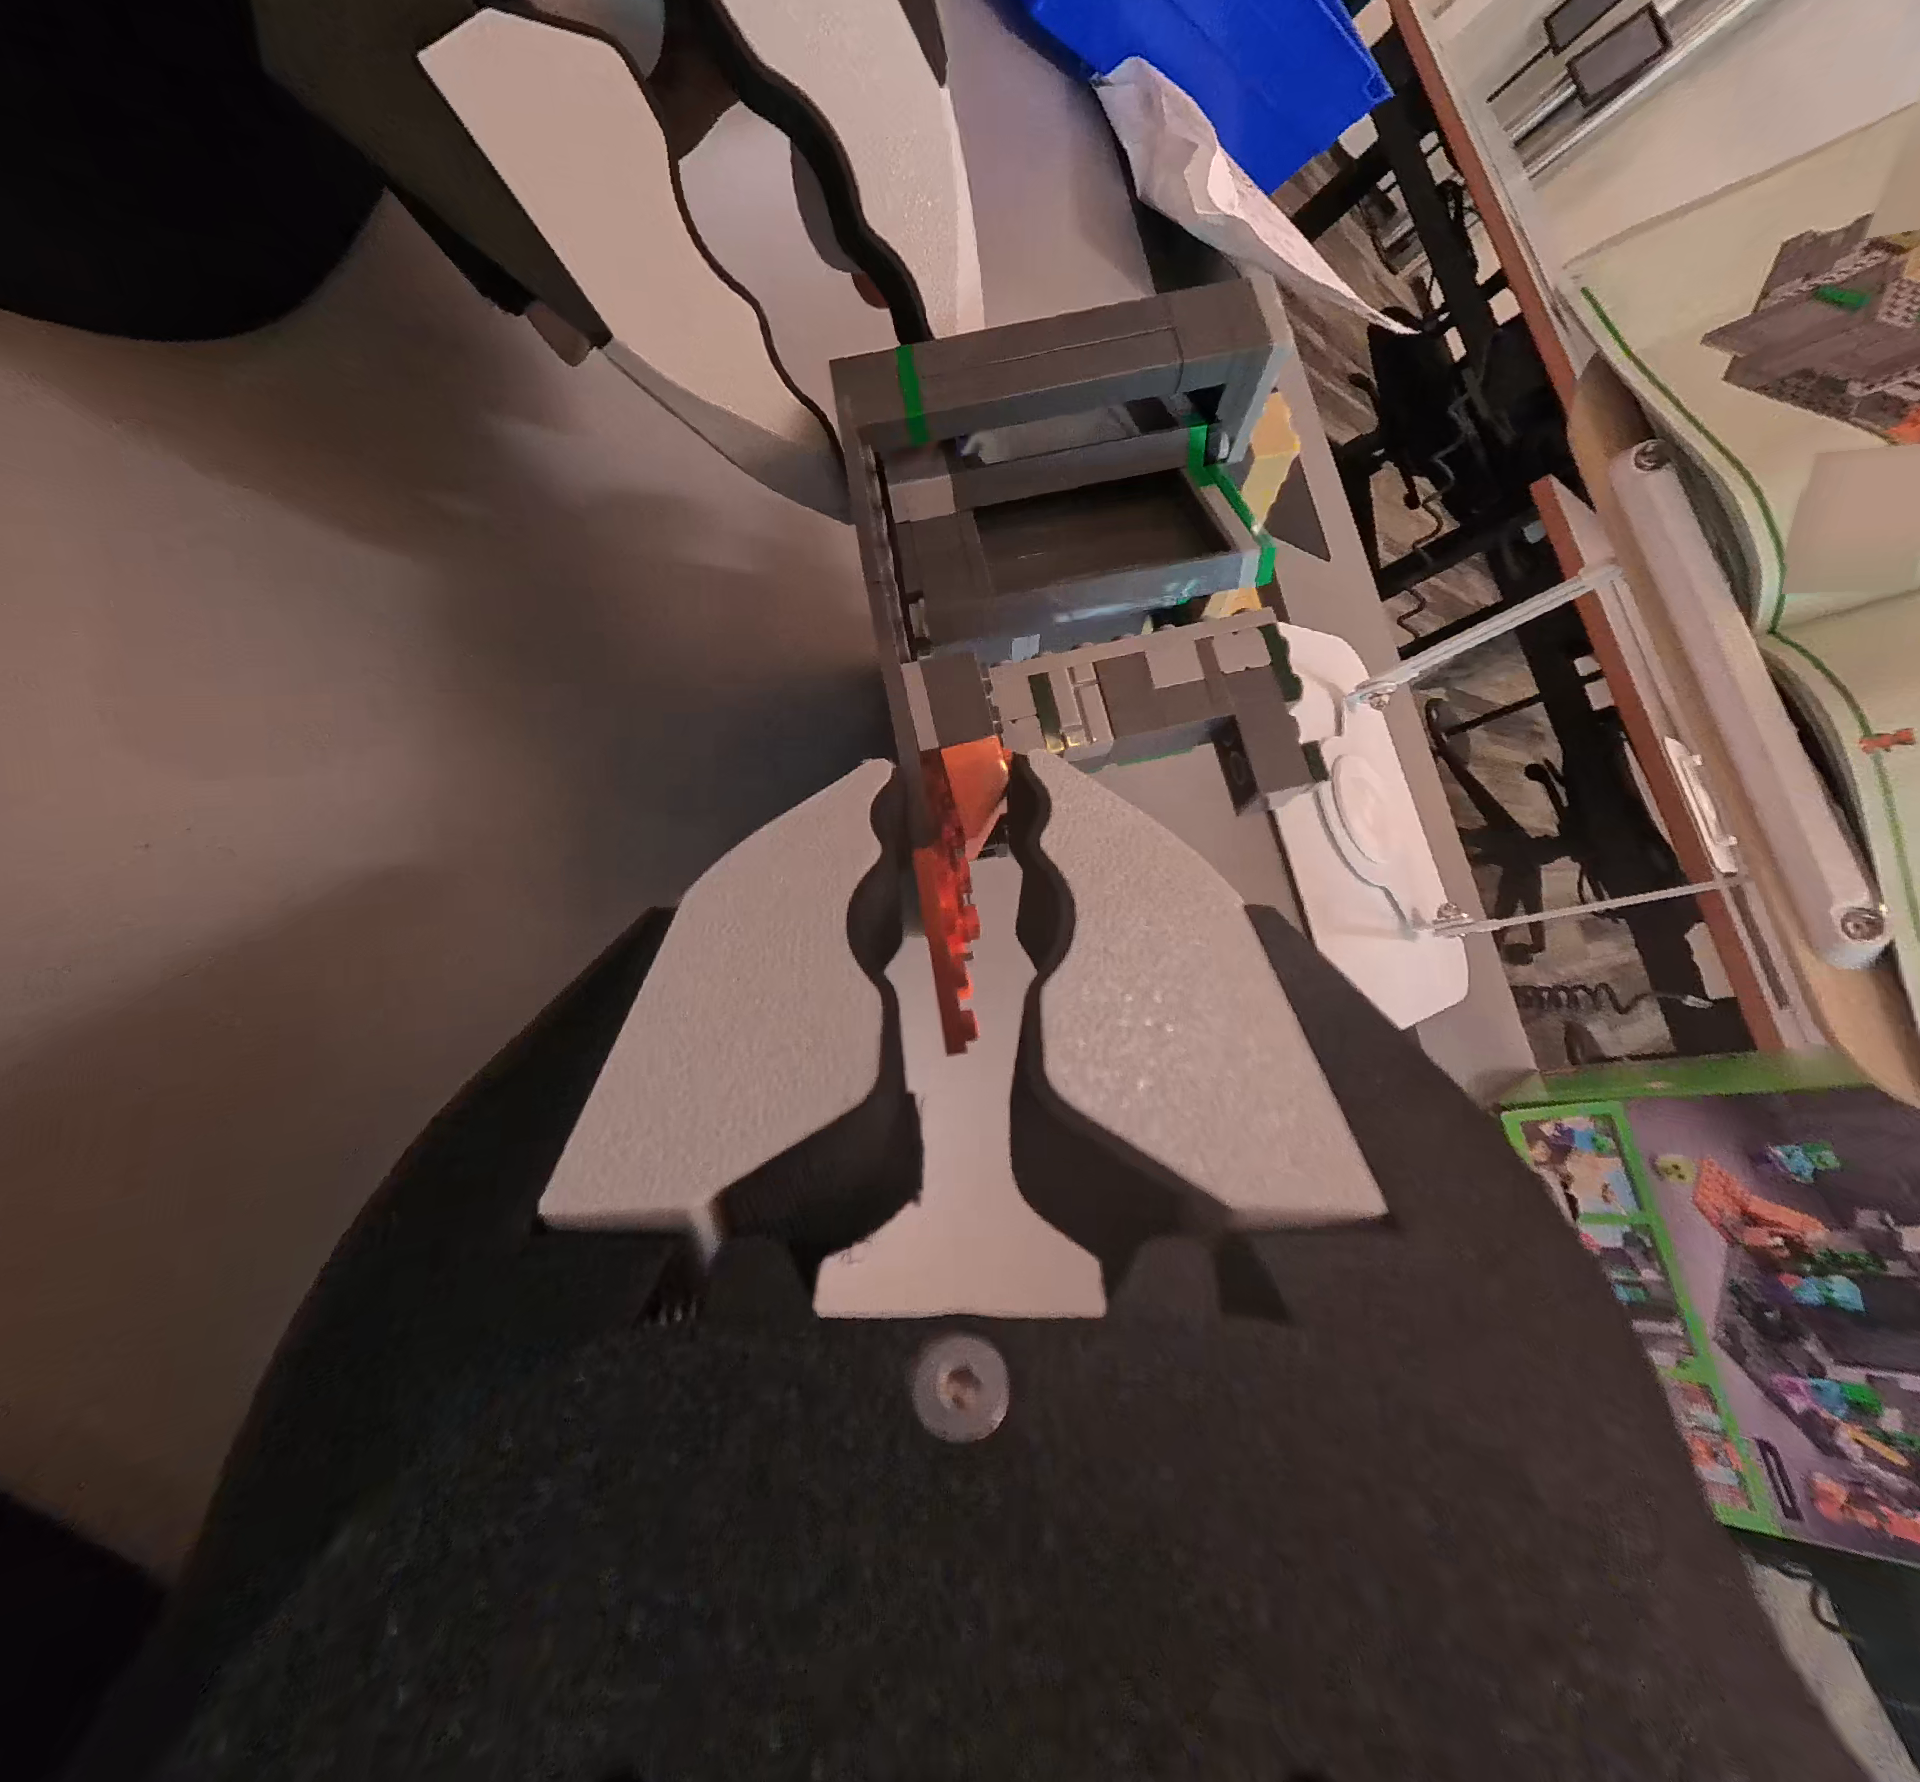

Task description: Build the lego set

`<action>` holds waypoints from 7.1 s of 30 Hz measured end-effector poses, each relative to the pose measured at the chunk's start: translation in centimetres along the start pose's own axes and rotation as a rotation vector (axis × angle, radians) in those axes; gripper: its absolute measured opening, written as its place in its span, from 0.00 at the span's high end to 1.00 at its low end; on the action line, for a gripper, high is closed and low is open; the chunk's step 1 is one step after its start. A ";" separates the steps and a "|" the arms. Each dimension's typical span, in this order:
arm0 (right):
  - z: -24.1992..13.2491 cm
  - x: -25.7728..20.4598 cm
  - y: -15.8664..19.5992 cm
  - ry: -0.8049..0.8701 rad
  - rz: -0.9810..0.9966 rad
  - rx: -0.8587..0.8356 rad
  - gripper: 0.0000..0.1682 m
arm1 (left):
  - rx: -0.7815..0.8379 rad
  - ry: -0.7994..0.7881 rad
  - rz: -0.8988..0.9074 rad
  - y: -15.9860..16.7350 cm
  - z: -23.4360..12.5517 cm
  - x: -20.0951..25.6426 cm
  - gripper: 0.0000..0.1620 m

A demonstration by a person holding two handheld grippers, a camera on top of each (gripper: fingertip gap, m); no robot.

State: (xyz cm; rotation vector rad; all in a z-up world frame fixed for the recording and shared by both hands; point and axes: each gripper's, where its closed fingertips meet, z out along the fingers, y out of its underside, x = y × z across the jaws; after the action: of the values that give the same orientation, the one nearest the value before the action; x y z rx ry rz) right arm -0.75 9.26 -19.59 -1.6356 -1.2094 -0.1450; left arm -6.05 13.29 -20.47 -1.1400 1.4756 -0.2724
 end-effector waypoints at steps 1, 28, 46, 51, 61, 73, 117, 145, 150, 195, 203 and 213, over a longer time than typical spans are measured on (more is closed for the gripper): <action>0.0 0.0 0.0 0.014 -0.018 -0.001 0.89 | 0.001 0.002 -0.002 0.0 0.0 0.0 0.84; -0.3 -0.4 0.0 0.012 -0.028 -0.009 0.90 | -0.018 0.000 0.011 -0.1 -0.1 0.4 0.84; -0.2 -0.5 -0.8 0.014 0.005 0.014 0.85 | -0.022 -0.007 -0.010 0.1 -0.4 0.1 0.84; -0.4 -0.7 -0.7 -0.064 -0.161 -0.004 0.80 | -0.023 -0.006 -0.001 0.1 -0.4 0.2 0.84; 0.4 -0.4 0.6 -0.111 -0.375 -0.127 0.87 | -0.034 -0.009 -0.003 0.4 -0.4 0.0 0.84; 0.3 -0.7 1.1 0.014 -0.122 -0.109 0.90 | -0.041 0.006 -0.009 0.5 -0.4 0.5 0.84; 2.2 0.4 -0.8 0.155 0.206 -0.085 0.90 | -0.130 -0.050 -0.036 1.8 0.4 -2.5 0.83; 5.1 0.2 0.1 0.371 -0.166 -0.367 0.89 | -0.228 -0.005 -0.034 5.3 3.4 -3.0 0.85; 7.1 -1.8 0.9 0.347 -0.234 -0.453 0.87 | -0.299 0.124 -0.139 8.2 3.7 -1.3 0.85; 4.0 -0.7 9.7 -0.222 0.322 -0.132 0.90 | -0.267 0.218 -0.378 8.5 8.6 -4.4 0.86; 3.7 0.3 10.0 -0.334 0.369 -0.032 0.93 | -0.246 0.212 -0.372 8.4 9.0 -4.5 0.86; 4.5 -0.8 9.5 -0.588 0.263 -0.072 0.95 | -0.198 0.206 -0.406 8.2 9.2 -4.4 0.87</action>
State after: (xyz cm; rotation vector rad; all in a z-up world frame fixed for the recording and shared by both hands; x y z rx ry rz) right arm 4.03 12.84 -28.29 -1.9548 -1.4089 0.4956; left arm -2.87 24.60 -26.23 -1.6120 1.4623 -0.5464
